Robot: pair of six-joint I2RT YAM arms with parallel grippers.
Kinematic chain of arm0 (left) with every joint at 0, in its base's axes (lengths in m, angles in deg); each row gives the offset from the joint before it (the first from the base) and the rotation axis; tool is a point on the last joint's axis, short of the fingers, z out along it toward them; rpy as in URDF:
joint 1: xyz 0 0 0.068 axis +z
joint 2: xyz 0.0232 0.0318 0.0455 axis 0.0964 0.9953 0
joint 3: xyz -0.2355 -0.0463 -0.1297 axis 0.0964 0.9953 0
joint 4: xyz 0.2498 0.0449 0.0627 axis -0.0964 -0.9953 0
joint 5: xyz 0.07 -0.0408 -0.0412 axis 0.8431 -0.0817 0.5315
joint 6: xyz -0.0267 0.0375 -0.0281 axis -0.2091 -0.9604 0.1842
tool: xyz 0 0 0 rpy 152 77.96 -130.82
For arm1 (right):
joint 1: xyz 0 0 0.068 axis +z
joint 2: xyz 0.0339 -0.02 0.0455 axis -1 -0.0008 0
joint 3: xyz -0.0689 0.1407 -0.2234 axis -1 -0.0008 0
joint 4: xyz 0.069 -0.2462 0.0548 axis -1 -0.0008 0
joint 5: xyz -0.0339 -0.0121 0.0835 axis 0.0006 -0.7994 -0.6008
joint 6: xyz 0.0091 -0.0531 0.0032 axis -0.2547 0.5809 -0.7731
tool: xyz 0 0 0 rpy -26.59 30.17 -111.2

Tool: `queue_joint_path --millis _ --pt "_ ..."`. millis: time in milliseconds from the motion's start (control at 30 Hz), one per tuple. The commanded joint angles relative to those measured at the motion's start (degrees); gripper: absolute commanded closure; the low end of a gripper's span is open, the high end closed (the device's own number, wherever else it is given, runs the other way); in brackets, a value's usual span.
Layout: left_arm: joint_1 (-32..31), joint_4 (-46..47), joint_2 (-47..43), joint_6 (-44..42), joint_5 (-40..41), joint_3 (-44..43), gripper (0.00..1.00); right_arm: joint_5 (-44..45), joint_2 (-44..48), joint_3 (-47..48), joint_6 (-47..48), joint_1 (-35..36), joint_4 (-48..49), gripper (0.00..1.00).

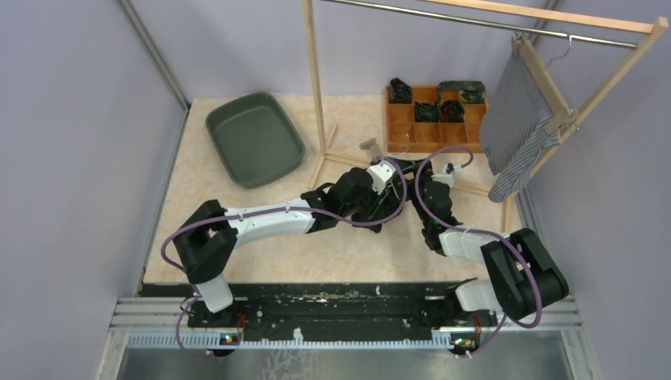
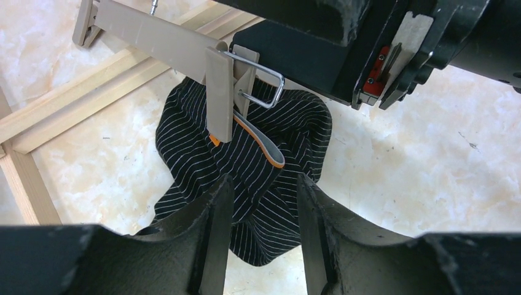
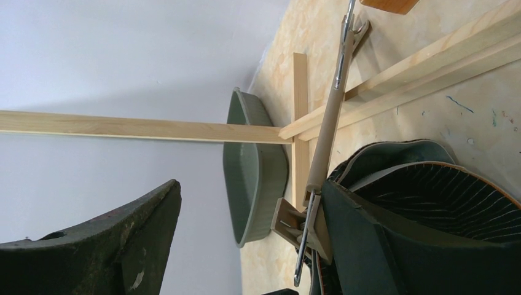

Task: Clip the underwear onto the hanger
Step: Clamp the underwear onto the hanger.

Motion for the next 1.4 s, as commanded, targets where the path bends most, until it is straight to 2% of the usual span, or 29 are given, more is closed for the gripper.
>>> queue_joint_path --millis 0,200,400,800,1033,1133,1367 --pt "-0.1 2.1 1.4 -1.3 0.6 -1.4 0.53 -0.9 -0.1 2.7 -0.2 0.3 2.9 0.17" --pt "-0.1 3.6 2.8 -2.1 1.2 -2.3 0.70 -1.2 -0.5 2.5 -0.4 0.3 2.9 0.17" --pt "0.0 3.9 3.2 -2.0 2.7 -2.8 1.00 -1.0 -0.5 2.4 -0.4 0.3 2.7 0.17" --pt "-0.1 0.5 -2.1 -2.2 9.4 -4.7 1.00 -2.5 -0.5 2.4 0.6 -1.0 -0.1 0.17" --pt "0.0 0.1 -2.8 -2.4 10.0 -5.5 1.00 -3.5 -0.8 2.4 1.1 -1.5 -1.2 0.17" --pt "0.0 -0.1 -2.6 -2.6 10.1 -5.9 1.00 -3.7 -0.8 2.4 1.1 -1.8 -1.2 0.20" --pt "-0.1 0.0 -2.5 -2.1 9.7 -5.5 1.00 -4.7 -1.7 2.4 0.1 -2.3 -0.5 0.34"
